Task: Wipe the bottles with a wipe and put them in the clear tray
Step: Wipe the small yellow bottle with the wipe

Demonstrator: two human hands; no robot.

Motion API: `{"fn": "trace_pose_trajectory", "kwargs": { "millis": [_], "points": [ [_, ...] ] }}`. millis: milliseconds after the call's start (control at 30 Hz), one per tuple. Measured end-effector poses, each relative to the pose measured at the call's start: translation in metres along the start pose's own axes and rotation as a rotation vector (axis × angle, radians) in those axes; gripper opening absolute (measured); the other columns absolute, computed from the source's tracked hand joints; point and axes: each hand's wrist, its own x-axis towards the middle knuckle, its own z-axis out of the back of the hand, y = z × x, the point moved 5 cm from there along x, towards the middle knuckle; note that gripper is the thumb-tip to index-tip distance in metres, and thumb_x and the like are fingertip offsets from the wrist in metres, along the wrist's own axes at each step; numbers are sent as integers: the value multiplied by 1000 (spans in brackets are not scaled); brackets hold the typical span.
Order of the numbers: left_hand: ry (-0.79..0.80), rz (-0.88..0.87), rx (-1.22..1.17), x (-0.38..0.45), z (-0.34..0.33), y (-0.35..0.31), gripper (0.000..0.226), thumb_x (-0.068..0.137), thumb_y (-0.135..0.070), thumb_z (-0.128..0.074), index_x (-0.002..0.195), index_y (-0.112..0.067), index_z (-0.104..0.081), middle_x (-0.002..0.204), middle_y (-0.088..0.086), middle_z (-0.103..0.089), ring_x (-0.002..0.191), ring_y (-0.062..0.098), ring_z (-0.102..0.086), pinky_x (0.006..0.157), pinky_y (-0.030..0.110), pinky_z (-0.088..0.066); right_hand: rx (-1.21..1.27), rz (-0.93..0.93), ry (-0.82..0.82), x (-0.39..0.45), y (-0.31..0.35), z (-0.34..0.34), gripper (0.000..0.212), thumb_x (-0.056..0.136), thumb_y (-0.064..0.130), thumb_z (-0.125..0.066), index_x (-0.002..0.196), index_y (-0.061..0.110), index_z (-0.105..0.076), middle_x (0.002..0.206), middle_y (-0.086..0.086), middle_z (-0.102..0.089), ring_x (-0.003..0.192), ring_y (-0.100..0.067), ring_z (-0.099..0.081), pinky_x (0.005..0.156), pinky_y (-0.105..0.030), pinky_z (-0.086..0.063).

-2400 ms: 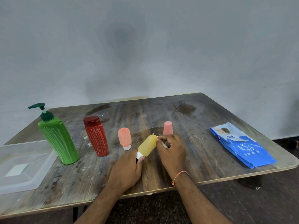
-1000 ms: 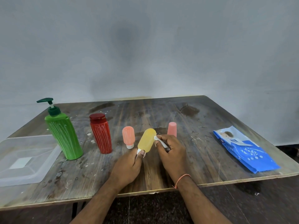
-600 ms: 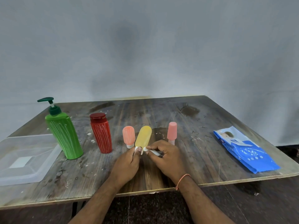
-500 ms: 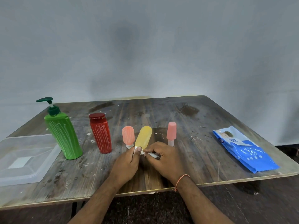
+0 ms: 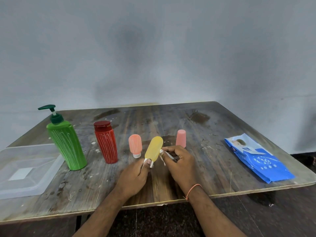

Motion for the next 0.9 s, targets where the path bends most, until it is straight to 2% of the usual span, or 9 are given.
{"fn": "trace_pose_trajectory", "kwargs": {
  "millis": [200,400,500,667,800,900],
  "points": [
    [54,-21,-15,-3,1,-3,55,97,-65,-16,97,-30,-59,90,-6,-67,87,9,-64,78,28,-50,127,-151,-9,3,-11,0,14,95,25,-83,106,33,-81,99,19,-80,98,-4,-76,86,-30,-64],
    [34,0,-30,-1,0,1,52,105,-60,-19,96,-30,-60,93,-4,-71,89,10,-65,83,35,-53,191,-197,168,3,-18,-11,13,93,19,-85,105,24,-83,102,7,-82,100,-14,-78,93,-42,-65],
    [17,8,-26,0,-1,3,49,108,-55,-22,91,-28,-59,89,-3,-69,86,11,-64,79,32,-50,217,-215,239,1,-18,-14,14,92,16,-86,104,22,-83,101,5,-82,99,-16,-78,93,-40,-64],
    [-21,1,-32,3,-2,2,48,107,-54,-23,85,-26,-55,75,-3,-59,70,12,-57,65,26,-43,313,-263,339,-3,-13,-17,14,88,7,-87,101,14,-84,99,-4,-83,95,-18,-79,86,-31,-63],
    [-39,28,-75,7,-1,5,42,108,-56,-31,92,-29,-59,78,-3,-64,73,11,-61,65,29,-46,439,-354,294,-5,-15,-8,17,88,7,-86,105,9,-84,102,-10,-82,96,-22,-78,83,-30,-60],
    [-37,6,-123,7,1,6,32,104,-58,-46,98,-34,-65,86,-10,-67,81,8,-63,71,32,-51,514,-412,272,-6,-17,1,18,88,5,-85,105,5,-83,103,-16,-81,94,-24,-78,81,-31,-61]
  ]
}}
